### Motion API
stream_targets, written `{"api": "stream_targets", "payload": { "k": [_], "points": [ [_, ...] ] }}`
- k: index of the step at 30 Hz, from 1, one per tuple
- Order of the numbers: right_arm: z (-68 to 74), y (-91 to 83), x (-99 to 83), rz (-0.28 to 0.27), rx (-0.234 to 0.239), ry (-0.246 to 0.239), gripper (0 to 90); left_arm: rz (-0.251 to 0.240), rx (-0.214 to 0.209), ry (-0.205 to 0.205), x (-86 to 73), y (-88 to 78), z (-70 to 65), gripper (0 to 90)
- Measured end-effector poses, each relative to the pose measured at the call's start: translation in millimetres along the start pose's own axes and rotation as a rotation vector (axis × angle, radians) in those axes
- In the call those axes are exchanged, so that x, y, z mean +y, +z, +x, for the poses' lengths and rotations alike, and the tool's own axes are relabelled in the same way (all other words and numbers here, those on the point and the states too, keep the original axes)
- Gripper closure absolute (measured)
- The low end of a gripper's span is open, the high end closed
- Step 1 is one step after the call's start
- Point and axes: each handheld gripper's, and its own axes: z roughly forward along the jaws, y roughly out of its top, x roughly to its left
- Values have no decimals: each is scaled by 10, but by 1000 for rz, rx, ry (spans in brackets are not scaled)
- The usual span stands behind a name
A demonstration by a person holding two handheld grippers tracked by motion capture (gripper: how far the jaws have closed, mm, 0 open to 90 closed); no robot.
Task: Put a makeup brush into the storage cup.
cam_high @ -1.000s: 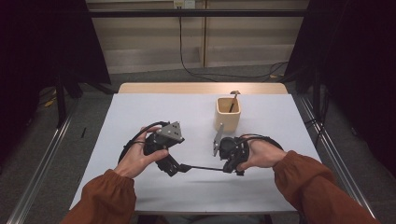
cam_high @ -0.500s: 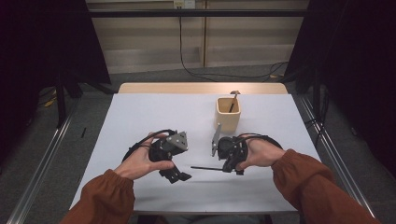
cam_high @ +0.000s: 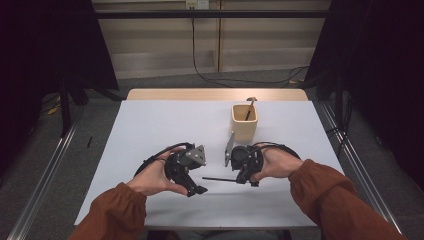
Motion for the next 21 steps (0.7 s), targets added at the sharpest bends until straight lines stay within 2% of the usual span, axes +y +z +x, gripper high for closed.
{"api": "stream_targets", "payload": {
  "k": [3,6,7,8,13,14,16,21],
  "points": [
    [6,2,8,-3,1,0,861,14,-30,-1,5,30,22,123],
    [11,6,13,-6,4,-10,861,37,-47,8,8,62,19,159],
    [10,4,15,-5,3,-10,861,34,-43,13,6,72,12,185],
    [10,3,17,-7,3,-10,861,36,-61,21,7,80,17,221],
    [29,12,34,-15,7,-14,860,48,-38,17,14,98,24,382],
    [30,14,38,-11,10,-23,860,54,-50,21,14,99,35,404],
    [38,20,45,-11,12,-29,860,52,-48,24,11,102,39,478],
    [40,29,55,-20,16,-30,860,41,-64,22,20,117,39,587]
  ]
}}
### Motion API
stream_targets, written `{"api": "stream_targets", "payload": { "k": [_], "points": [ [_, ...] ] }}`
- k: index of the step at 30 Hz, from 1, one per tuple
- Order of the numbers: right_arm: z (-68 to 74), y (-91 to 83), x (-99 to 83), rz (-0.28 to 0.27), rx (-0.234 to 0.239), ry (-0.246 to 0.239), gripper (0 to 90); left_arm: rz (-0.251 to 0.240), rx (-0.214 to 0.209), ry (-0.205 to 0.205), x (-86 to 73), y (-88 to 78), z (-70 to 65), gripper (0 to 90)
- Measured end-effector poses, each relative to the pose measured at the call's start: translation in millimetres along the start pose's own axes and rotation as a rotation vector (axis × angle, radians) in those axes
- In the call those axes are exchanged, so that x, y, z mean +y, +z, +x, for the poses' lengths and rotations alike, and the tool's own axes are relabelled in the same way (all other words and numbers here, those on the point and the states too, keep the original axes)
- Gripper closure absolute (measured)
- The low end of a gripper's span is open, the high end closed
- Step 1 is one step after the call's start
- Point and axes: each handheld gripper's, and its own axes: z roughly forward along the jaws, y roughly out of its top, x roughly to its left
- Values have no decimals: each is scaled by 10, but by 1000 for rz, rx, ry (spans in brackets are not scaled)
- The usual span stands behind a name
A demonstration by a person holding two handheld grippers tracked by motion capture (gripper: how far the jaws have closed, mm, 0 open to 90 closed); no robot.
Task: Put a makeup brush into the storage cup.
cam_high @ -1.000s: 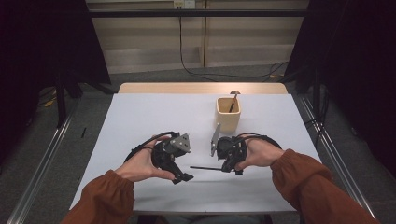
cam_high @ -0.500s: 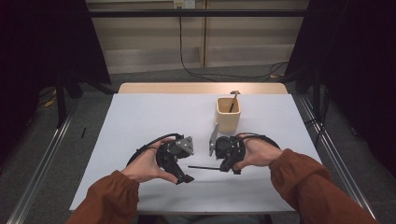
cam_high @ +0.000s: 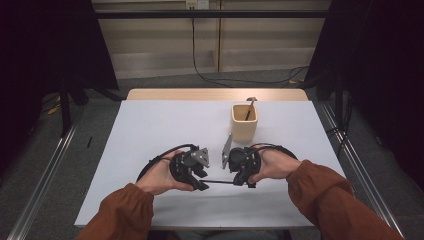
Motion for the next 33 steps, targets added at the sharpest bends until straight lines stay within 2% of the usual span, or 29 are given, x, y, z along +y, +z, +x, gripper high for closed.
{"api": "stream_targets", "payload": {
  "k": [3,4,5,10,16,17,22,24,25,30,33],
  "points": [
    [2,-4,7,0,-1,-3,860,-6,10,-3,4,10,14,637],
    [6,-5,9,-1,-1,-2,860,-3,-3,-13,6,7,22,653],
    [4,-6,13,-4,-1,-7,860,-17,13,-20,1,22,18,659],
    [-6,-7,15,-9,-7,-5,860,-33,-4,-31,2,28,35,722],
    [1,-6,18,-15,-10,-2,860,-23,-23,-46,-6,58,39,797],
    [2,-6,18,-17,-11,-2,860,-32,-36,-49,-12,61,45,810],
    [-4,4,13,-12,-15,-15,860,-27,-51,-51,-14,82,51,828],
    [0,16,6,-12,-11,-17,859,-21,-78,-48,-11,83,55,836],
    [-2,19,4,-12,-12,-20,859,-24,-69,-44,-12,85,46,839],
    [3,32,-15,-42,-20,-39,851,-36,-85,-43,-32,70,32,853],
    [-1,24,-27,-52,-15,-29,845,-39,-92,-43,-33,55,33,855]
  ]
}}
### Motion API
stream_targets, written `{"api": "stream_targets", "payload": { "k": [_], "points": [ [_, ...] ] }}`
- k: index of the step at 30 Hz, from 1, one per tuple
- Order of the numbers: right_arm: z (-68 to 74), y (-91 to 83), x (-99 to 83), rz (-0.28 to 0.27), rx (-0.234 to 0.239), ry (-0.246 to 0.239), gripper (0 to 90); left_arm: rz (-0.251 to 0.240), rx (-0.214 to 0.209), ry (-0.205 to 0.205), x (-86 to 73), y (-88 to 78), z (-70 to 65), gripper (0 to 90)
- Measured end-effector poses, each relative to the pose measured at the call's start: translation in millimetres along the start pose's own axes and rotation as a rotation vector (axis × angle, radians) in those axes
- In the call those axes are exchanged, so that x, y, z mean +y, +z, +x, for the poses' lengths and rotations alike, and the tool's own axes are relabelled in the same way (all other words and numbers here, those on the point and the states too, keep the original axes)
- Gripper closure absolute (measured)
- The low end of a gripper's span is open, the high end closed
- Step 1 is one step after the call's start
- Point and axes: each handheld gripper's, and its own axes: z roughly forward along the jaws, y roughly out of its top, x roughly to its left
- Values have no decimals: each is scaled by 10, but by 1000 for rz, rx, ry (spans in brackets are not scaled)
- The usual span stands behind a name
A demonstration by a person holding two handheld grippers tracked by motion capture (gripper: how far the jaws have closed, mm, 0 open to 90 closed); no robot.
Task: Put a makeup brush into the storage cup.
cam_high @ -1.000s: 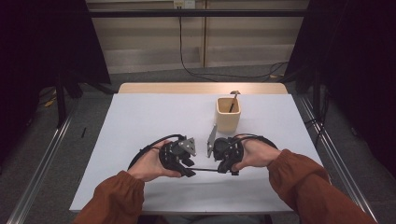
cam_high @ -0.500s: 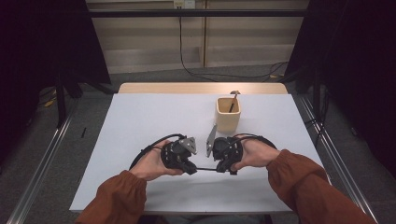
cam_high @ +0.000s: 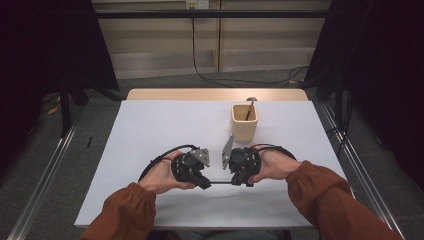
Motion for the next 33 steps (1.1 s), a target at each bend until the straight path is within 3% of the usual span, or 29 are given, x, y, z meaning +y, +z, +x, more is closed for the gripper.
{"api": "stream_targets", "payload": {
  "k": [8,13,27,33],
  "points": [
    [-4,3,-26,-30,-3,2,765,-22,1,-27,-39,13,8,857],
    [-12,-8,-40,-71,-1,0,642,-33,13,-39,-47,-8,21,856],
    [-35,-4,-107,-151,-3,71,217,-57,2,-46,-81,-72,9,856],
    [-28,-14,-141,-192,-12,104,123,-56,2,-53,-96,-85,7,856]
  ]
}}
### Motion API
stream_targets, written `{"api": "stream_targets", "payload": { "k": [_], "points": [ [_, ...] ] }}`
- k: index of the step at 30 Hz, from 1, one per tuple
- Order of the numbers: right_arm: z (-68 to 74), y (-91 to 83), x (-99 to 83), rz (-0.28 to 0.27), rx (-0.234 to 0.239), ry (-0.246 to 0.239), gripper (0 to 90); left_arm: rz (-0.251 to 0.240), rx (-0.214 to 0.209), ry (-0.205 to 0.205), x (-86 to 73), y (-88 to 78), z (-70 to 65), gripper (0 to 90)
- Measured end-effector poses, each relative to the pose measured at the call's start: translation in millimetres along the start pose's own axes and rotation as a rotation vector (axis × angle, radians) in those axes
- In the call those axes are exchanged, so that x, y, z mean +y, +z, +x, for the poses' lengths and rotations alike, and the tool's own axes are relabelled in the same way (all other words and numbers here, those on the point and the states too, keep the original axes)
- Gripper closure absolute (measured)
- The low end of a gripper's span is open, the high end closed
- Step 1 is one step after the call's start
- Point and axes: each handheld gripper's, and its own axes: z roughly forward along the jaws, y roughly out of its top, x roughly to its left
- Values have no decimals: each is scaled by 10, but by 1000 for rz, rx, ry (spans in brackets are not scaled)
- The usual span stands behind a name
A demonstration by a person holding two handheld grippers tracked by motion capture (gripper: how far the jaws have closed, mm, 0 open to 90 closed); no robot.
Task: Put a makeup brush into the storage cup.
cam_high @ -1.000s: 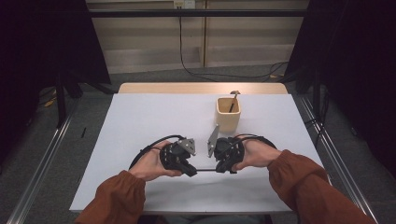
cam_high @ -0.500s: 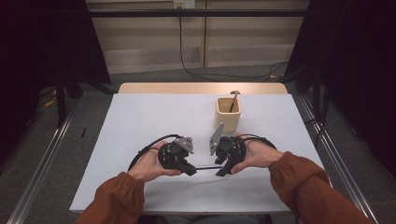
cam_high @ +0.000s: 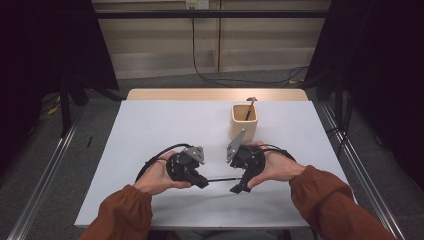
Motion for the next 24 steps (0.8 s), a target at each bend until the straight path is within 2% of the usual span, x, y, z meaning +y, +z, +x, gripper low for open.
{"api": "stream_targets", "payload": {
  "k": [6,11,14,24],
  "points": [
    [-20,-43,-71,-48,-14,8,76,-2,6,-5,-32,-22,-1,856],
    [-28,-104,-154,-81,-33,33,68,-8,14,-7,-67,-56,8,856],
    [-24,-131,-203,-83,-41,43,75,-25,19,-21,-111,-63,-1,856],
    [-3,-232,-359,-155,-68,73,47,-67,41,-59,-283,-154,8,856]
  ]
}}
